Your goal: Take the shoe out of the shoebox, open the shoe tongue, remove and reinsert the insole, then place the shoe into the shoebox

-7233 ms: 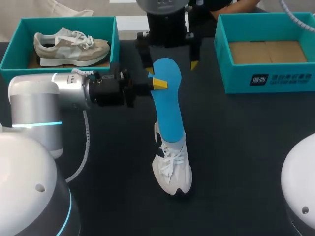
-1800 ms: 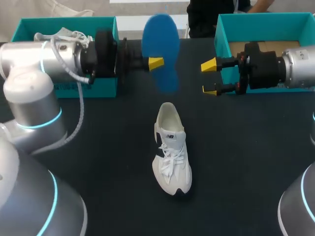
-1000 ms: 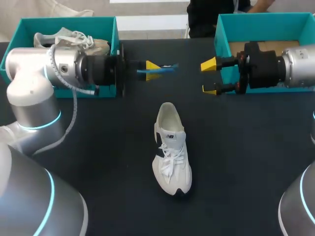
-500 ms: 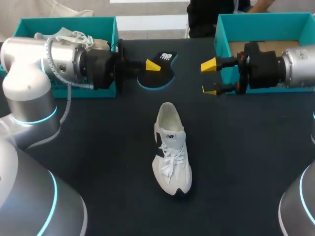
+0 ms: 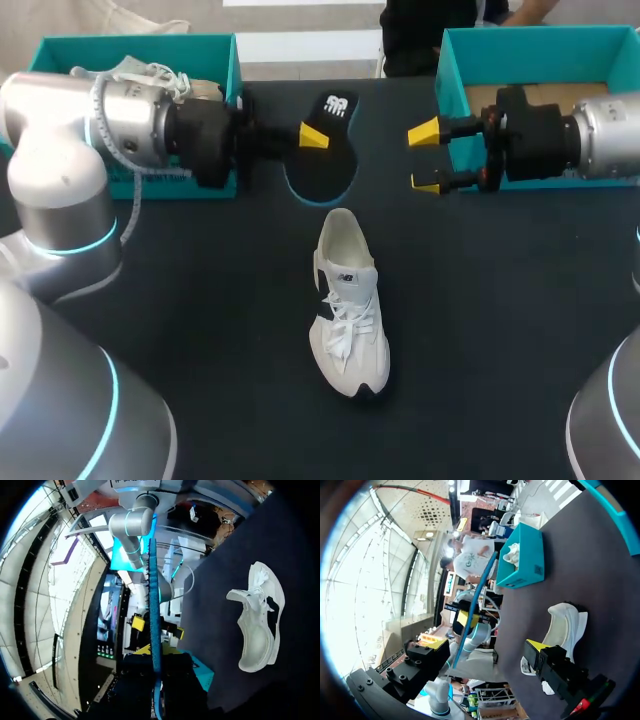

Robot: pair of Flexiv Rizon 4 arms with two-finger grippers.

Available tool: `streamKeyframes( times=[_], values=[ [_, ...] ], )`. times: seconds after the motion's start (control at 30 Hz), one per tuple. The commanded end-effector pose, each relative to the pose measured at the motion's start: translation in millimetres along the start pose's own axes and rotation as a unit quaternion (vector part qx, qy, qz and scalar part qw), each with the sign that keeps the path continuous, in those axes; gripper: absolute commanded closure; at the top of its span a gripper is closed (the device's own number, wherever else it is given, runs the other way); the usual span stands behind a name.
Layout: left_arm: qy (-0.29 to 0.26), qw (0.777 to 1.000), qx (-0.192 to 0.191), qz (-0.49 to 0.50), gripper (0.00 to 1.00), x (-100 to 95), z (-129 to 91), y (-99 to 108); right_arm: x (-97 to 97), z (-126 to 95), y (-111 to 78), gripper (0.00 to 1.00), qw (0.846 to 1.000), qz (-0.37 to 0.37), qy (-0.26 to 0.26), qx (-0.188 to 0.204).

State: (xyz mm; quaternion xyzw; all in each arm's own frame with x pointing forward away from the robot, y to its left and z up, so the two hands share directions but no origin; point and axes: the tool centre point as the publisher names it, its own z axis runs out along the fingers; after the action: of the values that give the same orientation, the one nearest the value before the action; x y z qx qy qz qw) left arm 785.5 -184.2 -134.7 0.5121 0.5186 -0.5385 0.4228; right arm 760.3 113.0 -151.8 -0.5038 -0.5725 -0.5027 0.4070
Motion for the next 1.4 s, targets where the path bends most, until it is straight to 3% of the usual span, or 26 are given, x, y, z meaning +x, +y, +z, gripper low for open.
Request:
streamKeyframes(
  times=[0.03,0.3,0.63,0.67,0.7,0.73,0.9,1.2,1.33,1.4],
  values=[
    [-0.014,0.998,-0.016,0.063,1.0,9.8,3.0,-1.1,0.0,2.7,-0.1,0.0,1.0,0.006,0.0,0.003],
    [-0.021,0.995,-0.033,0.094,1.0,19.8,10.3,8.4,2.0,9.4,-1.4,0.0,1.0,0.01,-0.003,0.014],
    [-0.026,0.992,-0.053,0.111,1.0,24.2,28.5,22.9,-2.6,41.3,-0.2,0.0,0.999,0.012,0.018,0.049],
    [-0.028,0.992,-0.056,0.113,1.0,25.1,30.5,25.4,-3.5,44.7,-0.5,0.1,0.998,0.014,0.021,0.051],
    [-0.034,0.992,-0.055,0.113,1.0,25.5,32.3,27.7,-4.7,47.2,-1.0,0.35,0.998,0.014,0.024,0.052],
    [-0.032,0.991,-0.056,0.115,1.0,26.3,34.5,30.1,-5.9,49.1,-1.6,0.5,0.998,0.014,0.026,0.053],
    [-0.03,0.99,-0.064,0.12,1.0,30.4,42.7,39.4,-7.4,58.1,-0.6,0.64,0.998,0.013,0.035,0.058],
    [-0.036,0.989,-0.075,0.12,1.0,36.2,56.3,44.7,-10.1,63.8,0.9,0.78,0.997,0.014,0.041,0.06],
    [-0.038,0.988,-0.077,0.126,1.0,36.5,59.7,44.6,-11.8,64.5,1.9,0.91,0.997,0.014,0.044,0.06],
    [-0.039,0.988,-0.078,0.127,1.0,36.4,59.6,44.4,-12.2,64.3,2.3,0.91,0.997,0.014,0.045,0.059]
  ],
)
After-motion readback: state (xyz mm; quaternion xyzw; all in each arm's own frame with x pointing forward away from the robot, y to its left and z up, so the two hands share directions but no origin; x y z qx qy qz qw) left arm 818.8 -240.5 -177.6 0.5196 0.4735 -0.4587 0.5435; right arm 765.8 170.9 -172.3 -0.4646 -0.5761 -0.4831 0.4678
